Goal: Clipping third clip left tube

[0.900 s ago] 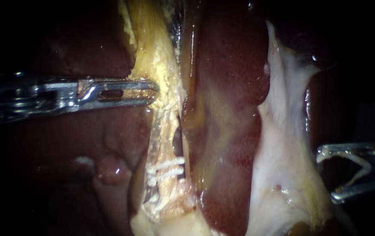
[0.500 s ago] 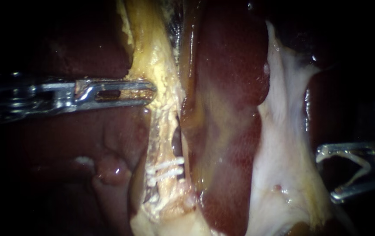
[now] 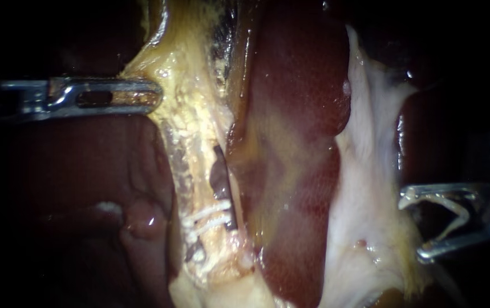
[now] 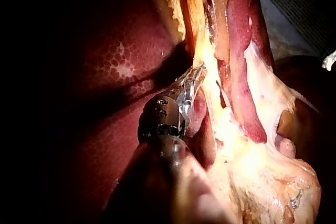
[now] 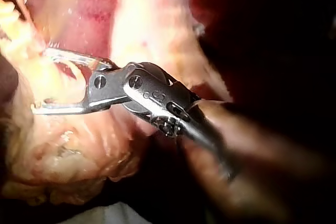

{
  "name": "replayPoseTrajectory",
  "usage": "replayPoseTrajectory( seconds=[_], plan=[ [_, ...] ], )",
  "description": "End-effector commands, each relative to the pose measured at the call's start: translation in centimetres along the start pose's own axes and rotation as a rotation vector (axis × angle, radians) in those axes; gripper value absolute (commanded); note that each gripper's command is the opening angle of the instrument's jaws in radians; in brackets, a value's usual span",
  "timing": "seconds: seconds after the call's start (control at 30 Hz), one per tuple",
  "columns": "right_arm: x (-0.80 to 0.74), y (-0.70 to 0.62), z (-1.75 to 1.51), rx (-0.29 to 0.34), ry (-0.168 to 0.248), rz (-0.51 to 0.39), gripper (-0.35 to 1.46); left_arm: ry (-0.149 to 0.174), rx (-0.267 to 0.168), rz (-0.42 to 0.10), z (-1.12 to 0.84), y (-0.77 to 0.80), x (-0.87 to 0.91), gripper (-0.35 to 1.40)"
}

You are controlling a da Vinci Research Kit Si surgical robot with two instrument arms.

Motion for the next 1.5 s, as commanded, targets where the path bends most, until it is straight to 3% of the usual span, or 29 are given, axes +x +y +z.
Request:
replayPoseTrajectory(
  seconds=[0.03, 0.27, 0.53, 0.83, 1.3, 1.5],
  plan=[
    [0.02, 0.02, 0.09, 0.011, -0.008, 0.023, 0.55, -0.003, 0.001, 0.000, -0.02, -0.01, 0.01, -0.35],
    [0.09, 0.38, 0.74, 0.025, -0.117, 0.188, 0.51, -0.003, -0.001, -0.002, -0.10, -0.07, 0.03, -0.35],
    [-0.23, 0.84, 1.28, 0.016, -0.128, 0.287, 0.50, -0.004, -0.003, -0.009, -0.14, -0.11, 0.05, -0.35],
    [-0.44, 1.36, 1.49, -0.006, -0.123, 0.309, 0.48, -0.006, 0.002, -0.006, -0.23, -0.14, 0.03, -0.35],
    [-0.80, 1.78, 1.74, -0.035, -0.134, 0.332, 0.48, -0.010, 0.001, -0.008, -0.26, -0.20, 0.04, -0.35],
    [-0.90, 1.93, 1.77, -0.057, -0.162, 0.327, 0.48, -0.010, 0.000, -0.008, -0.27, -0.21, 0.04, -0.35]
  ],
)
